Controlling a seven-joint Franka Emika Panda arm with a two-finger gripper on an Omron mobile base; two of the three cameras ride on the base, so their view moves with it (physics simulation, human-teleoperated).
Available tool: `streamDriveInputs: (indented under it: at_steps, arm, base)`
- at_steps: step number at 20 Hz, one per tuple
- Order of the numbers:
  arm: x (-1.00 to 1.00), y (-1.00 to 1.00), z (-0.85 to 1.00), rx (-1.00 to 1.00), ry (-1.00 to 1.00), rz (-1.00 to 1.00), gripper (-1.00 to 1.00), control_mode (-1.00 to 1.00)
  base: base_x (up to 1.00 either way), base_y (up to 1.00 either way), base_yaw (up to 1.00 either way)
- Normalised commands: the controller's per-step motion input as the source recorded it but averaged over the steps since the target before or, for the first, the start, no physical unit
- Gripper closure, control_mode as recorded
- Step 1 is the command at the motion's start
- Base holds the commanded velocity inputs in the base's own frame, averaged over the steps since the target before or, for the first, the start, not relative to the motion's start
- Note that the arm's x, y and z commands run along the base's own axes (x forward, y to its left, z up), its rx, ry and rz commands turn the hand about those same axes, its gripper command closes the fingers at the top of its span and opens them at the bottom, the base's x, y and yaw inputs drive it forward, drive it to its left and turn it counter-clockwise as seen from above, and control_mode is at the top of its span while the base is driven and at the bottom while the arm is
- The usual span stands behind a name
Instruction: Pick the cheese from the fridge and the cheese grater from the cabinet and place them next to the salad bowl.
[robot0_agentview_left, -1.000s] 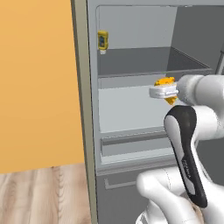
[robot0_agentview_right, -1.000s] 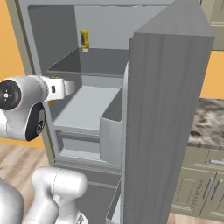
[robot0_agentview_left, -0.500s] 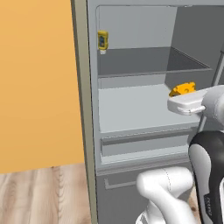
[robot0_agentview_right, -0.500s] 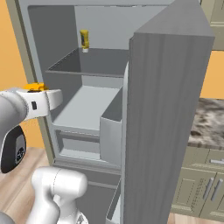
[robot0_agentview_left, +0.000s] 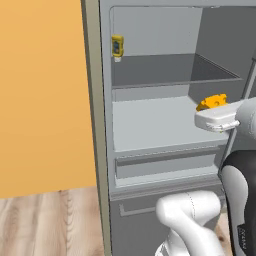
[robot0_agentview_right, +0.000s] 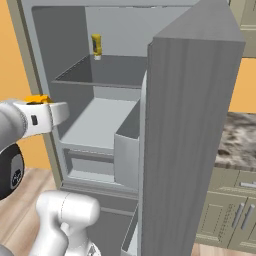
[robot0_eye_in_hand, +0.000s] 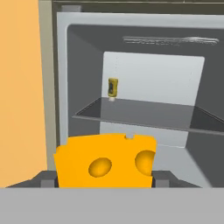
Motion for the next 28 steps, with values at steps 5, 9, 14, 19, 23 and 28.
streamDriveInputs:
  at_steps: [5, 9, 14, 19, 23, 28]
  arm:
    - [-0.02, 0.00, 0.00, 0.00, 0.00, 0.00, 1.00, -1.00]
    - [-0.51, 0.00, -0.03, 0.00, 0.00, -0.04, 1.00, -1.00]
    - [-0.11, 0.00, -0.03, 0.00, 0.00, 0.00, 1.00, 1.00]
    - [0.00, 0.00, 0.00, 0.00, 0.00, 0.00, 1.00, 1.00]
    - [0.00, 0.00, 0.00, 0.00, 0.00, 0.00, 1.00, 1.00]
    - [0.00, 0.00, 0.00, 0.00, 0.00, 0.00, 1.00, 1.00]
  base:
    - [0.00, 0.00, 0.00]
    - [0.00, 0.00, 0.00]
    - [-0.05, 0.00, 0.00]
    - [-0.29, 0.00, 0.00]
    - [-0.53, 0.00, 0.00]
    - [-0.58, 0.07, 0.00]
